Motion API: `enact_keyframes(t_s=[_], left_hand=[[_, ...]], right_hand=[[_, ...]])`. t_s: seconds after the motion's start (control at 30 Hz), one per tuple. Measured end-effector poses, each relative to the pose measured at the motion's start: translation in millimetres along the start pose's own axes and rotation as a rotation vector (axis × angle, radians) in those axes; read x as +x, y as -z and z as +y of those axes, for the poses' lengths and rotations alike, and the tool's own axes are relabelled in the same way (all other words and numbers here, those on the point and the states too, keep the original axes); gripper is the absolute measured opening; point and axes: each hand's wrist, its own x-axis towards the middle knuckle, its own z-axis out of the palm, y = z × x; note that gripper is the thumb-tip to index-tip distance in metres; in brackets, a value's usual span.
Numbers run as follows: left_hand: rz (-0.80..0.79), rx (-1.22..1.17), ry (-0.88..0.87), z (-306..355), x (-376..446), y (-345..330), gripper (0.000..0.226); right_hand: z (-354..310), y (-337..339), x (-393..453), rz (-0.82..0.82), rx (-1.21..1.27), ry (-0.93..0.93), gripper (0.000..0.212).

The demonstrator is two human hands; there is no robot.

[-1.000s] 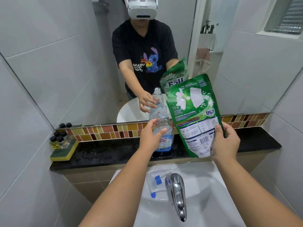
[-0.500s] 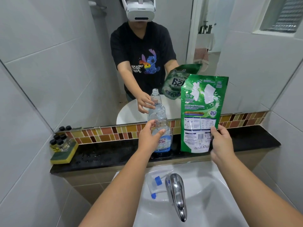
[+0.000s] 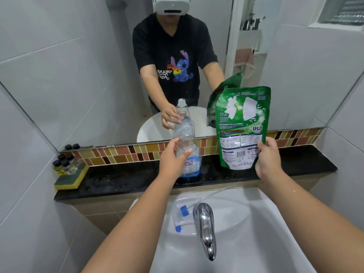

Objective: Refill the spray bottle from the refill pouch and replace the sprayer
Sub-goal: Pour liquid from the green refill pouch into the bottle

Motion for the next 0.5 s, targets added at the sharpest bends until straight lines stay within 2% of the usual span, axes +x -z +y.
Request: enact_keyframes(t_s=[0.17,0.33,0.5], left_hand=[[0.012,0.005,-0.013,-1.0,-1.0,-1.9,0.045],[0.027,-0.011,-0.011,-4.1,-0.2,-4.1,0.044],[0.043,-0.007,-0.014,-6.4,0.0,-3.1,0.048]], right_hand=[[29.5,-2.6,10.3,0.019,0.156,-0.057,0.028],[44.6,-0.2,24.8,-0.033,0.287,-0.042,0.025],[61.3,3.2,37.5,-0.051,0.215,-0.048,0.025]])
